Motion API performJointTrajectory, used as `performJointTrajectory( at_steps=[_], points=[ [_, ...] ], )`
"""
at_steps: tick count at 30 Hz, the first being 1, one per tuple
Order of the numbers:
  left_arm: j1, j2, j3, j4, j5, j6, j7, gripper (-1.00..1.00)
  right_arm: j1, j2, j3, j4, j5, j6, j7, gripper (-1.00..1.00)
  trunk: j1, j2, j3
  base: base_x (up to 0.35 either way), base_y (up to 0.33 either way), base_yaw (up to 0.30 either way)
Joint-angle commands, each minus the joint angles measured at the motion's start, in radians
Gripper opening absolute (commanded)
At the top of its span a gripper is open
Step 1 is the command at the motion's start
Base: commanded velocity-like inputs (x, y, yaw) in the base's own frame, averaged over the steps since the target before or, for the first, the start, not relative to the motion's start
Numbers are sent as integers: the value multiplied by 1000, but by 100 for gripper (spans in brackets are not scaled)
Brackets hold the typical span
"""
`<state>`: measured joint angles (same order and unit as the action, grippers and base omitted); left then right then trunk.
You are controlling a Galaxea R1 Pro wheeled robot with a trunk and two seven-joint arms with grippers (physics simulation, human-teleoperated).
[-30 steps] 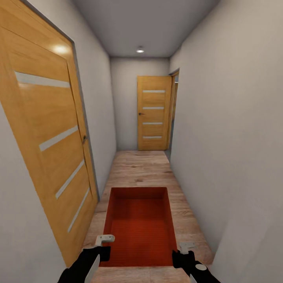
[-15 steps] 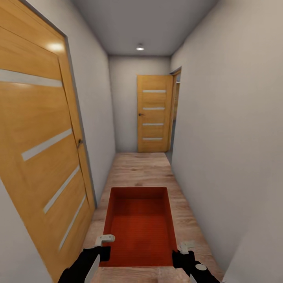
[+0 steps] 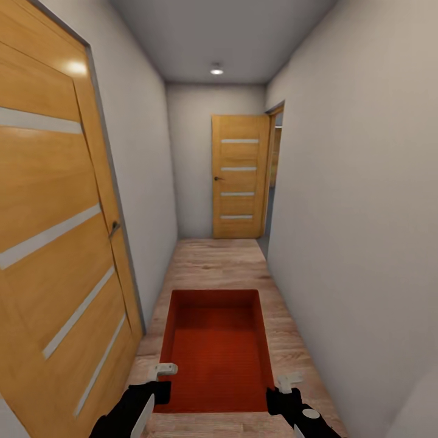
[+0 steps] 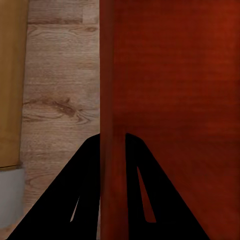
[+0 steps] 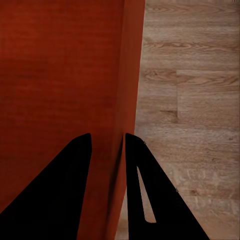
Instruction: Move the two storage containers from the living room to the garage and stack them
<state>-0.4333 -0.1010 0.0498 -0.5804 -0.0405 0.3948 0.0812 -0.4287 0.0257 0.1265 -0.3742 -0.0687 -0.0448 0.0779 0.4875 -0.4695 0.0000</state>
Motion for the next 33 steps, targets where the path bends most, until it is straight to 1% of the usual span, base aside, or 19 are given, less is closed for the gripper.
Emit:
performJointTrajectory(
  at_steps=[1,33],
  points=[
    [-1,-2,19,-1,-14,7,5,-100,1,0,56,-2,-7,-4,2,-100,1,-1,0,326,0,0],
    [-1,-3,19,-1,-15,7,5,-100,1,0,56,-2,-6,-4,-6,-100,1,-1,0,326,0,0]
  ],
)
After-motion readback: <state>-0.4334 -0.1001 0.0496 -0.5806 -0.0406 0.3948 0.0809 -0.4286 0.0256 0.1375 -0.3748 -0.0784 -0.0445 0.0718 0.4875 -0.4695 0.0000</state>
